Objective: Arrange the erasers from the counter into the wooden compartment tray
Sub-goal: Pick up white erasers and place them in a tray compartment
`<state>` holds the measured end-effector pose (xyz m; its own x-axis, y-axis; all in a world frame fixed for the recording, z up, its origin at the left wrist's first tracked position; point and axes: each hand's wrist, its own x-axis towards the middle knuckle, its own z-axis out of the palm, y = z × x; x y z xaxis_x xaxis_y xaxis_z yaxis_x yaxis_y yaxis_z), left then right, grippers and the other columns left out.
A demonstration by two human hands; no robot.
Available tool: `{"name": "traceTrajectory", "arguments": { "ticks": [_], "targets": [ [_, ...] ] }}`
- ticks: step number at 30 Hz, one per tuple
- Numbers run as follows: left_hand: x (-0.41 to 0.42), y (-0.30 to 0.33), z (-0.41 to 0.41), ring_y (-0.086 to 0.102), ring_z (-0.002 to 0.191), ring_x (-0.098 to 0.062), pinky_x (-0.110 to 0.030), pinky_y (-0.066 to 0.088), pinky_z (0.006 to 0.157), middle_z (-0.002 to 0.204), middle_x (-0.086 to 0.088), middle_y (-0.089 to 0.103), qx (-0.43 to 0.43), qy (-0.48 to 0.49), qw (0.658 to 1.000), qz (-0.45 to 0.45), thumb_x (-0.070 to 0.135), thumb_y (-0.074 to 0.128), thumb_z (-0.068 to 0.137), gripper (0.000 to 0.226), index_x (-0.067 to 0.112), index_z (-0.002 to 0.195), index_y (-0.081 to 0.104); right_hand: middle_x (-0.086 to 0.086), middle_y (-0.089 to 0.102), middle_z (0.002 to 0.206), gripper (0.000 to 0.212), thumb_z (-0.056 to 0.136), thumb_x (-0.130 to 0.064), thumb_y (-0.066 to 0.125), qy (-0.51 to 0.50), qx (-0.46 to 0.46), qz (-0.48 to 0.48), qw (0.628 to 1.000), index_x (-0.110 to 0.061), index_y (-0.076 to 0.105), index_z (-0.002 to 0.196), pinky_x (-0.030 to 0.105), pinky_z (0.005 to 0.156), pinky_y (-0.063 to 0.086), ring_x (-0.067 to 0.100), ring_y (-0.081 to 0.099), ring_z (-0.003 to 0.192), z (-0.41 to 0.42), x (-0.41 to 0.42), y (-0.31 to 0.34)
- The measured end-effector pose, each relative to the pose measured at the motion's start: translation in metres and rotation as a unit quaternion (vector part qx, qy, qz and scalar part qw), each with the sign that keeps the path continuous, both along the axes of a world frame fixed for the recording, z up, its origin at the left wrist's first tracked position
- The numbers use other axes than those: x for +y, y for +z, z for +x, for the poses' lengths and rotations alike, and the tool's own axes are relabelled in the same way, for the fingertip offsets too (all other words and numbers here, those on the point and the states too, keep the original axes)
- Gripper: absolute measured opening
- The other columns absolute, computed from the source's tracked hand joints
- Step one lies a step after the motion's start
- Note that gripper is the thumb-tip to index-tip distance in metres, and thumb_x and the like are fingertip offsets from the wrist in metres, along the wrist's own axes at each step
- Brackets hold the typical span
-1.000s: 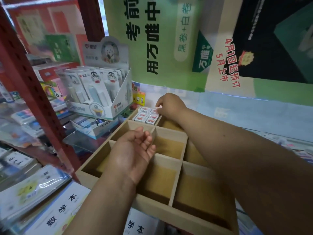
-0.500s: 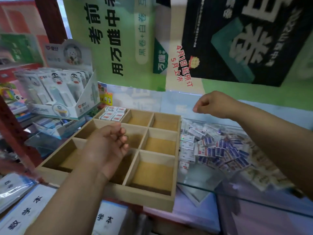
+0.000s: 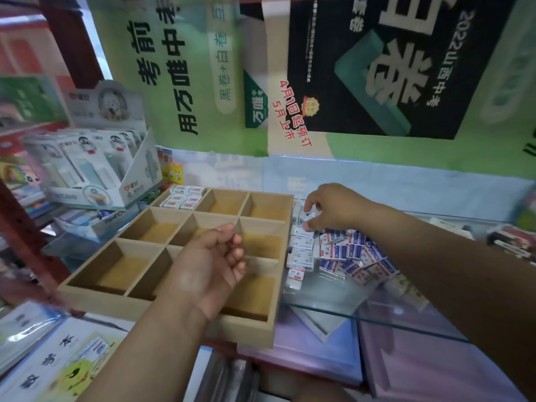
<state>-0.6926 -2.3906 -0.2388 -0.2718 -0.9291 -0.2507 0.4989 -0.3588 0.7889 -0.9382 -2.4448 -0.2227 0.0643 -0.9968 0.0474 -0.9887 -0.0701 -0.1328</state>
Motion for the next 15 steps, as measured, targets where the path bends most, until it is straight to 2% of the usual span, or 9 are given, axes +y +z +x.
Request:
{"name": "traceTrajectory", "arguments": {
  "ticks": [3, 7, 10, 12, 15],
  "targets": [
    [0.001, -0.003, -0.004, 0.043, 0.05, -0.009, -0.019, 0.037, 0.043, 0.065, 0.002, 0.049, 0.001, 0.002, 1.0, -0.006, 0.011, 0.044, 0.091, 0.018, 0.021, 0.079, 0.053, 0.0, 0.054, 0.09, 0.041, 0.074, -0.052, 0.072, 0.037, -0.017, -0.02, 0.999, -0.019, 0.069, 0.098, 0.027, 0.071, 0.038, 0.015, 0.048, 0.09, 0.008, 0.01, 0.006],
    [0.005, -0.011, -0.004, 0.043, 0.049, -0.009, -0.019, 0.038, 0.044, 0.065, 0.001, 0.05, 0.004, 0.028, 0.999, -0.029, 0.007, 0.041, 0.091, 0.02, 0.02, 0.082, 0.053, 0.0, 0.054, 0.092, 0.051, 0.064, -0.062, 0.073, 0.087, 0.022, 0.012, 0.996, -0.02, 0.067, 0.092, 0.029, 0.075, 0.04, 0.015, 0.044, 0.094, 0.027, 0.04, -0.004],
    [0.006, -0.01, -0.002, 0.044, 0.048, -0.01, -0.018, 0.038, 0.043, 0.063, 0.0, 0.051, 0.038, 0.035, 0.998, -0.035, 0.006, 0.04, 0.09, 0.021, 0.019, 0.08, 0.053, -0.001, 0.05, 0.098, 0.061, 0.059, -0.068, 0.072, 0.101, 0.062, 0.014, 0.993, -0.02, 0.063, 0.095, 0.032, 0.085, 0.04, 0.018, 0.042, 0.1, 0.041, 0.058, -0.018],
    [0.007, -0.01, -0.001, 0.044, 0.049, -0.01, -0.018, 0.038, 0.044, 0.063, 0.0, 0.051, 0.049, 0.037, 0.997, -0.037, 0.006, 0.04, 0.089, 0.021, 0.019, 0.08, 0.053, 0.0, 0.048, 0.102, 0.065, 0.059, -0.068, 0.072, 0.104, 0.086, 0.003, 0.991, -0.018, 0.061, 0.1, 0.031, 0.085, 0.037, 0.02, 0.041, 0.104, 0.048, 0.065, -0.024],
    [0.009, -0.011, 0.0, 0.044, 0.05, -0.011, -0.018, 0.038, 0.044, 0.063, 0.0, 0.051, 0.053, 0.039, 0.997, -0.039, 0.005, 0.04, 0.09, 0.02, 0.018, 0.082, 0.053, -0.001, 0.049, 0.1, 0.06, 0.062, -0.064, 0.073, 0.119, 0.089, -0.005, 0.989, -0.018, 0.062, 0.098, 0.031, 0.083, 0.037, 0.02, 0.043, 0.103, 0.054, 0.072, -0.032]
  ]
}}
